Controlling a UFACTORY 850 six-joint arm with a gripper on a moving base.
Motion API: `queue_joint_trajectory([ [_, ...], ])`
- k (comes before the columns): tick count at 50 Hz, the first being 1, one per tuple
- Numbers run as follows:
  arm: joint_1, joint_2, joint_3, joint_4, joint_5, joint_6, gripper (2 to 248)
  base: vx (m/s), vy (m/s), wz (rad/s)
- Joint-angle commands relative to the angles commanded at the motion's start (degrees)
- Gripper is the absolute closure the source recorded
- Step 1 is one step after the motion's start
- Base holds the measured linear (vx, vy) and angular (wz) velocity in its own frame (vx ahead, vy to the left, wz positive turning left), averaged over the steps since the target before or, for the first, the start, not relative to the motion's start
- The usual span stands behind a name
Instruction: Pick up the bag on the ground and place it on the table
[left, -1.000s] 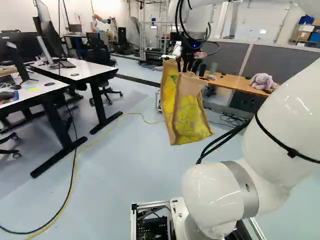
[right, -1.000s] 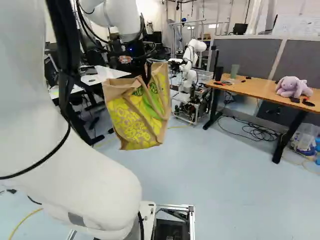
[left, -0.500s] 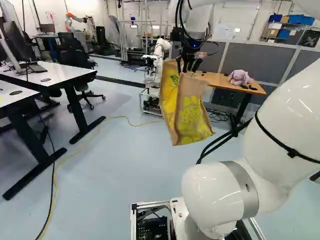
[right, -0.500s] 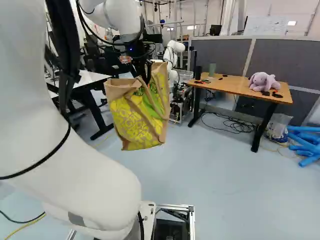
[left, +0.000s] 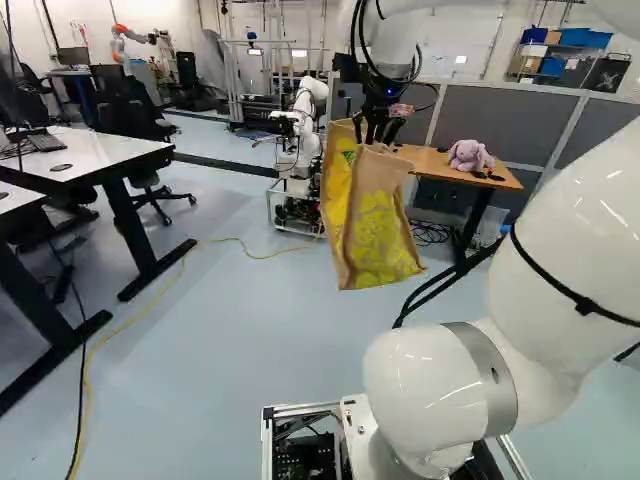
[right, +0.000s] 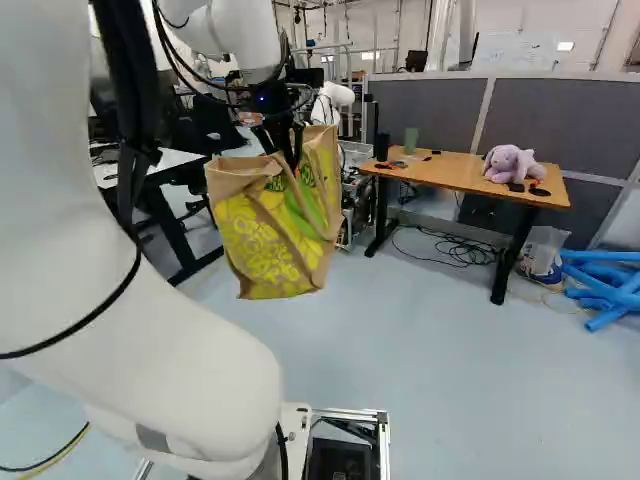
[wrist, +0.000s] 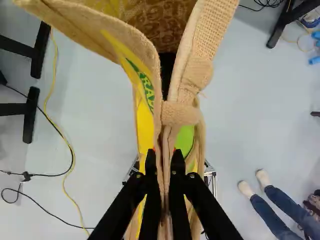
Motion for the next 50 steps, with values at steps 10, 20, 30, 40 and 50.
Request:
queue_joint_trajectory([
  [10, 0.00, 0.00, 0.00, 0.00, 0.00, 0.00, 228, 0.147, -0.058, -0.001],
  [20, 0.00, 0.00, 0.00, 0.00, 0.00, 0.00, 228, 0.143, -0.064, 0.004],
  [30, 0.00, 0.00, 0.00, 0.00, 0.00, 0.00, 228, 0.160, -0.106, -0.154],
  [40, 0.00, 0.00, 0.00, 0.00, 0.00, 0.00, 228, 0.152, -0.110, -0.196],
  [50, 0.00, 0.00, 0.00, 0.00, 0.00, 0.00, 228, 0.155, -0.116, -0.203],
])
